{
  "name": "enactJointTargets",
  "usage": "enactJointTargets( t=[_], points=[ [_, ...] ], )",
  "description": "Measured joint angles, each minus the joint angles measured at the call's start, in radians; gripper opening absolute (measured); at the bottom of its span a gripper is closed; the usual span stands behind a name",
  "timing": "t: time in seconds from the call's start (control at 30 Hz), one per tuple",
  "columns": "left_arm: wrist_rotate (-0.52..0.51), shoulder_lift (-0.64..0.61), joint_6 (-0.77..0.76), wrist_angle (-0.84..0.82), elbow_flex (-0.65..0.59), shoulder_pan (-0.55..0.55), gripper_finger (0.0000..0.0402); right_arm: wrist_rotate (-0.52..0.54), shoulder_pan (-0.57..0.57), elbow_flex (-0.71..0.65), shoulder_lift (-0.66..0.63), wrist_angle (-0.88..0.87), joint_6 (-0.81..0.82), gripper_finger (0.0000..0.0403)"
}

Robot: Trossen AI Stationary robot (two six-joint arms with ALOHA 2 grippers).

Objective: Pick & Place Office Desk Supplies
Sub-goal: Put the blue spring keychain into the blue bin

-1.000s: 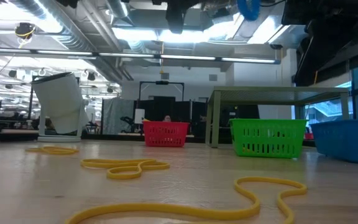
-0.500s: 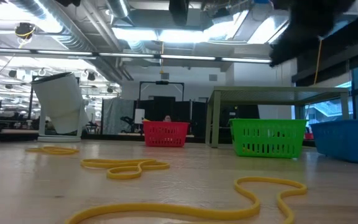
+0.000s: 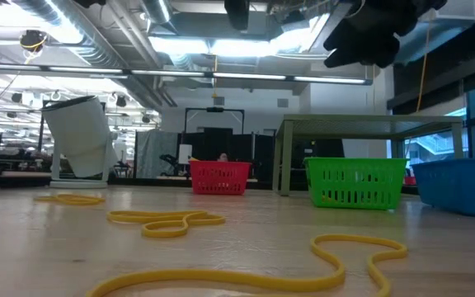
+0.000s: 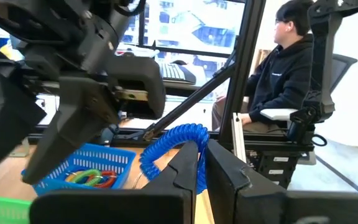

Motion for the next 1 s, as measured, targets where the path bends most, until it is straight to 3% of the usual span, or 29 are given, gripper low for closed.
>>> enactJointTargets(
  t=[0.17, 0.4, 0.6, 0.87, 1.0],
  points=[
    [0.000, 0.000, -0.001, -0.001, 0.000, -0.001, 0.0017, 0.003, -0.007, 0.000, 0.009, 0.026, -0.002, 0.0201],
    [0.019, 0.000, -0.075, -0.081, 0.000, -0.005, 0.0017, -0.240, -0.006, 0.000, 0.004, 0.016, -0.054, 0.0200],
    [0.111, 0.000, -0.158, -0.105, 0.000, 0.031, 0.0017, -0.511, -0.001, 0.000, 0.003, 0.041, -0.264, 0.0200],
    [0.128, 0.000, -0.159, -0.105, 0.000, 0.042, 0.0017, -0.471, 0.003, 0.000, 0.003, 0.143, -0.371, 0.0200],
    [0.051, 0.000, -0.122, -0.101, 0.000, 0.040, 0.0017, -0.493, 0.003, 0.000, 0.003, 0.201, -0.389, 0.0200]
  ],
)
